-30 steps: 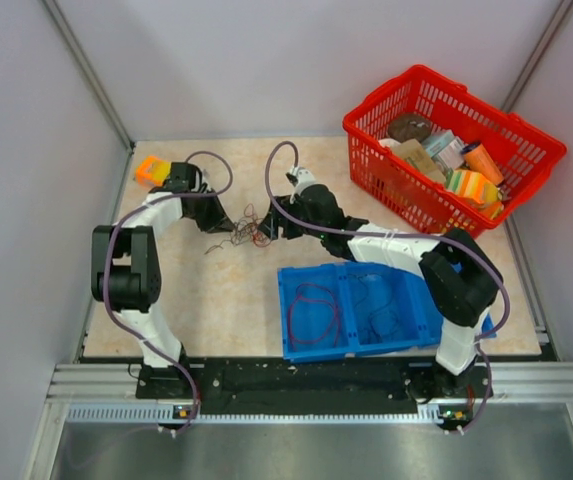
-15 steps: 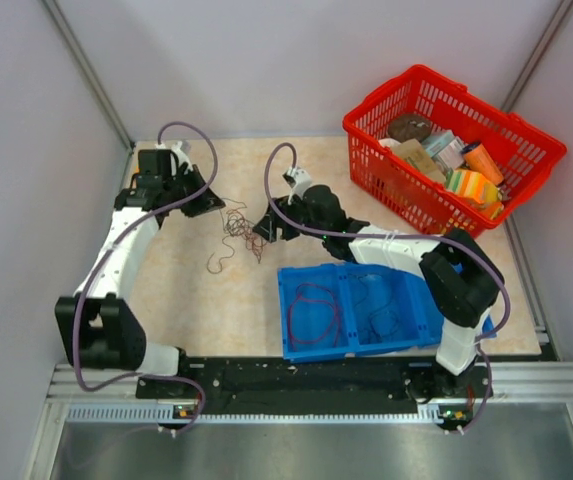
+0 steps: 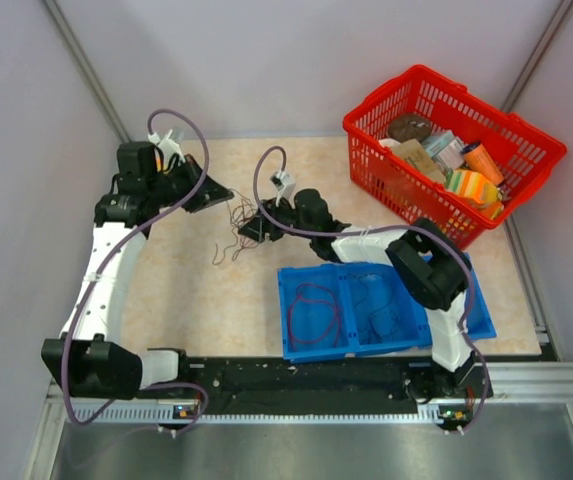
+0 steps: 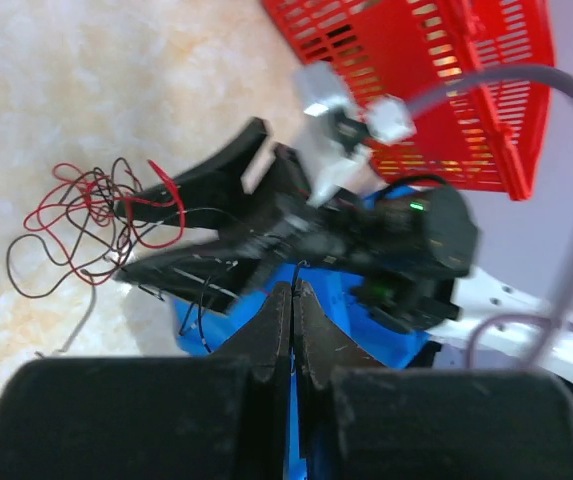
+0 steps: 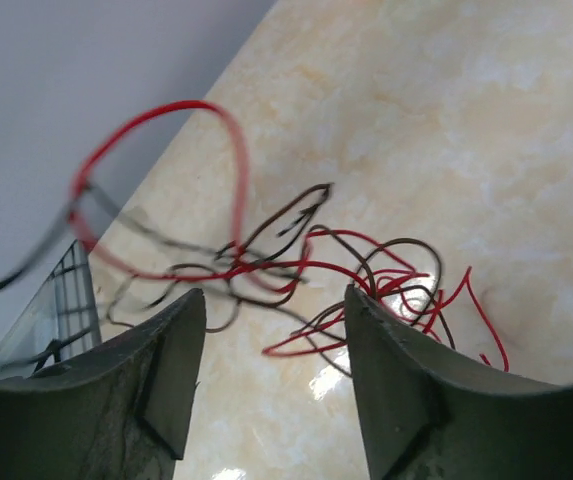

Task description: Untangle the cables

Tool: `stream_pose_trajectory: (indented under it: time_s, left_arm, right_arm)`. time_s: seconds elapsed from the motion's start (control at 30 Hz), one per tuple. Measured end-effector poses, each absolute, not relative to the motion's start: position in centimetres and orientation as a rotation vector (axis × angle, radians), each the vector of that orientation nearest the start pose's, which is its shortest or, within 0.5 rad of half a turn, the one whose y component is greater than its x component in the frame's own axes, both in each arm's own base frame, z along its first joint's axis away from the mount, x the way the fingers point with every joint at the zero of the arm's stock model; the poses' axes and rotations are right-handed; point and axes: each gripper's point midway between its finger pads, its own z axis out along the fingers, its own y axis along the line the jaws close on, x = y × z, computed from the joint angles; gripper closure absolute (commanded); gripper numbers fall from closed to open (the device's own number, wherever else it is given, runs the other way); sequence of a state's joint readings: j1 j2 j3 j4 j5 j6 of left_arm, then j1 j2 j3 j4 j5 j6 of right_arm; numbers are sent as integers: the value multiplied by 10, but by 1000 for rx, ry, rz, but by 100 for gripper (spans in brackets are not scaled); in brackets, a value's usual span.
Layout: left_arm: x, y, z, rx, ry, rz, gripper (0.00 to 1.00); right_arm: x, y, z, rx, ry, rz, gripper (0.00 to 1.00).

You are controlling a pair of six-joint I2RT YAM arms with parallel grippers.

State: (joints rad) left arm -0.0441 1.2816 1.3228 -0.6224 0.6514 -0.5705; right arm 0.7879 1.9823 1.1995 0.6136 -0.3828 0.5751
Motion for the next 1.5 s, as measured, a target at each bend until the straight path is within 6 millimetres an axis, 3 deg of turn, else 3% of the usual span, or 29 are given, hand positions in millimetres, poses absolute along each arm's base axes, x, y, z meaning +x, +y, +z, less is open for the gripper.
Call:
stream_pose_trajectory:
  time_s: [0.1,0.23,0.37,0.57,0.67,0.73,0.8,0.87,1.07,1.17,1.3,1.37,1.5]
  left_arm:
    - [319,-143,318,-170,2163,-1087,100]
    - [306,-138,365,-148,2063,-1041,100]
    - [274,-118,440,-136,1833,-902,100]
    - [190,-83,547,-154,1466,-741,100]
    - [168,-73,587,-151,1347,-695,100]
    - [162,-67,601,-155,1304,-666,100]
    - [162,-64,603,-161,1297,-647,100]
    - [173,-64,591,-165,1329,-639,100]
    - [233,-69,513,-219,1570,-617,100]
    - [251,-65,496,-242,1621,-578,100]
    - [248,-60,497,-244,1598,-550,100]
    - [246,-60,495,-239,1591,-553,100]
    - [246,-64,488,-224,1594,-574,100]
  right_arm:
    - [351,462,132,-431,1929,1238,76]
    - [373,446,111,-309,2017,1061,91]
    - [388,427,93,-229,2070,893,93]
    - [395,405,75,-181,2145,741,100]
    - [399,401,75,-168,2163,707,100]
    - [401,401,77,-163,2166,699,100]
    - [402,401,78,-164,2165,699,100]
    - [400,402,77,-179,2170,705,97]
    - [397,403,78,-253,2159,701,99]
    - [398,398,80,-289,2146,666,70]
    - [391,397,91,-360,2102,687,40]
    - [373,396,102,-431,2040,768,32]
    - [327,391,134,-585,1872,950,29]
